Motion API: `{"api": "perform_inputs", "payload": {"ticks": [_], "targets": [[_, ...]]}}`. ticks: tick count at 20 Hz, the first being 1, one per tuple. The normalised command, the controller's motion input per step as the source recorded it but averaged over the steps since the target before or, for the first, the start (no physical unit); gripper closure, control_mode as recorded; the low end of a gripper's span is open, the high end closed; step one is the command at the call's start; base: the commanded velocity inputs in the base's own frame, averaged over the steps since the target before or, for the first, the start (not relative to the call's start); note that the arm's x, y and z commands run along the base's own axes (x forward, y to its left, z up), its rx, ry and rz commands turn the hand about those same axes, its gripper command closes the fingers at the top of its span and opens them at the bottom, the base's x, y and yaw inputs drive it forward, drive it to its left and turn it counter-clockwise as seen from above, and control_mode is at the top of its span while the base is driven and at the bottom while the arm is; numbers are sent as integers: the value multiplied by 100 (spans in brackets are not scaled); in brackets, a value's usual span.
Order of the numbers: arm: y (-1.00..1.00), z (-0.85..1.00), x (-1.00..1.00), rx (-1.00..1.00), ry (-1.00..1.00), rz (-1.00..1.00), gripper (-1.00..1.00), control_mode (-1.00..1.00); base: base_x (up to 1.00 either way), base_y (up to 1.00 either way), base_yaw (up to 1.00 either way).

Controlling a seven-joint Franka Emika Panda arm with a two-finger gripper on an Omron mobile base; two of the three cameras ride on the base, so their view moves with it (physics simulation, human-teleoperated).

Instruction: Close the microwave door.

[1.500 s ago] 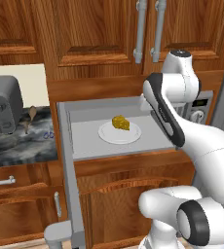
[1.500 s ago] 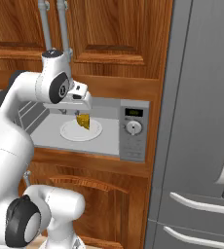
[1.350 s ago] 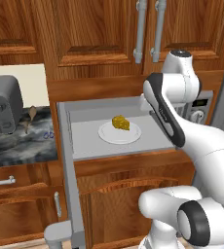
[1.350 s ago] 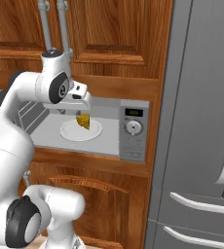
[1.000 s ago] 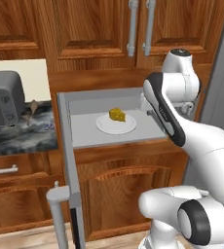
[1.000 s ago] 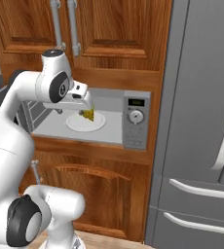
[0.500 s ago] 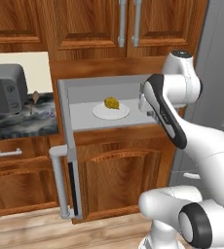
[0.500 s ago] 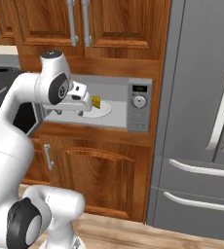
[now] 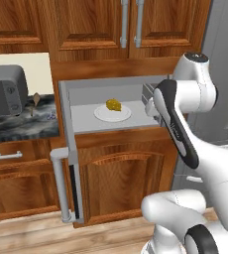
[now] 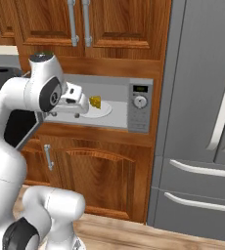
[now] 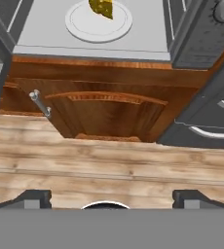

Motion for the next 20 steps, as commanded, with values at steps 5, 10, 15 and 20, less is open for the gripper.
{"api": "perform_inputs", "payload": {"ticks": [5,10,15,20], "targets": [[37,37,-100,-2,-45,-9,-100,-100,0,0,0],[61,61,-100,-4,-46,-16,-100,-100,0,0,0],[35,84,-100,-1,-45,-15,-100,-100,0,0,0],[79,16,-100,-13,-40,-16,-100,-100,0,0,0]]}}
